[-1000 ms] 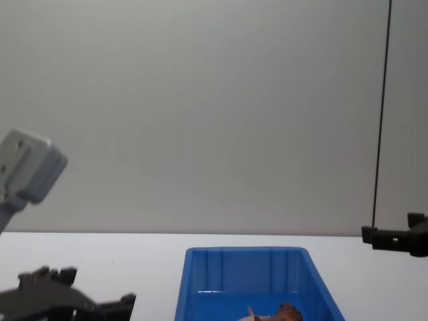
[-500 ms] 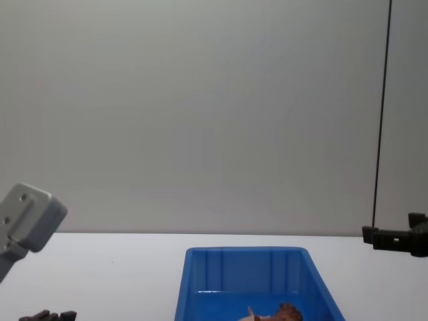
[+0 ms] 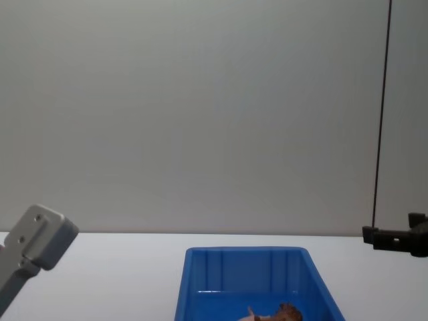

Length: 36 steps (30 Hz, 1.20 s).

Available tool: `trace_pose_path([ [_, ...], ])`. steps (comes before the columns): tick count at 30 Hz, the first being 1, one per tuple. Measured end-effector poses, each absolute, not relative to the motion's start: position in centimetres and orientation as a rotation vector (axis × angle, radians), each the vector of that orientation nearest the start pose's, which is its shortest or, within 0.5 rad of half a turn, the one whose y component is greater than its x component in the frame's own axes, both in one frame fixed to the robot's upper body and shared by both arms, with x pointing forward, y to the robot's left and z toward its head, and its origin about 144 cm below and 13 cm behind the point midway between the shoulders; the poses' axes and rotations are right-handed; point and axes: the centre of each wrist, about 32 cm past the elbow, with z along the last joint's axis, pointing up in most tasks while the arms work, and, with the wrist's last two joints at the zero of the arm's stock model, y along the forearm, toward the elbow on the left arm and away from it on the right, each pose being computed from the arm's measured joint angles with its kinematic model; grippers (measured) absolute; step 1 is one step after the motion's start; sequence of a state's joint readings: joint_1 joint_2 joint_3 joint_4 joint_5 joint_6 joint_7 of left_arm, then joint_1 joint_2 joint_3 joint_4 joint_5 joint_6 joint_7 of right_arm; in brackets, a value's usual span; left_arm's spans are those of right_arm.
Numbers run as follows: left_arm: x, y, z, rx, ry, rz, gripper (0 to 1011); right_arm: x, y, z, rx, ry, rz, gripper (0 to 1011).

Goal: Pick up the two dolls from the table and place them into the box.

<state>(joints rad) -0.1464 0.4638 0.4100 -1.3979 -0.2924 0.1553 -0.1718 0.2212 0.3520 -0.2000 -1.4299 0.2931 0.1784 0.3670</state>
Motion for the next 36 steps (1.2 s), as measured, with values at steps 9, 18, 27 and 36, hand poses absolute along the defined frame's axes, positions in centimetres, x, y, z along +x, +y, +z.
trace_pose_path([
  [9, 48.2, 27.2, 110.8, 0.438, 0.099, 1.073, 710, 51.6, -28.6, 117.3, -0.178, 0.074, -1.073, 1001],
  [18, 48.5, 27.2, 110.6, 0.445, 0.102, 1.057, 535, 51.6, -28.5, 117.3, -0.178, 0.074, -1.073, 1001],
  [27, 48.7, 27.1, 110.9, 0.447, 0.086, 1.049, 475, 51.6, -28.5, 117.3, -0.178, 0.074, -1.073, 1001],
  [36, 49.4, 26.6, 113.2, 0.412, 0.001, 1.047, 416, 51.6, -28.5, 117.3, -0.178, 0.074, -1.073, 1001],
])
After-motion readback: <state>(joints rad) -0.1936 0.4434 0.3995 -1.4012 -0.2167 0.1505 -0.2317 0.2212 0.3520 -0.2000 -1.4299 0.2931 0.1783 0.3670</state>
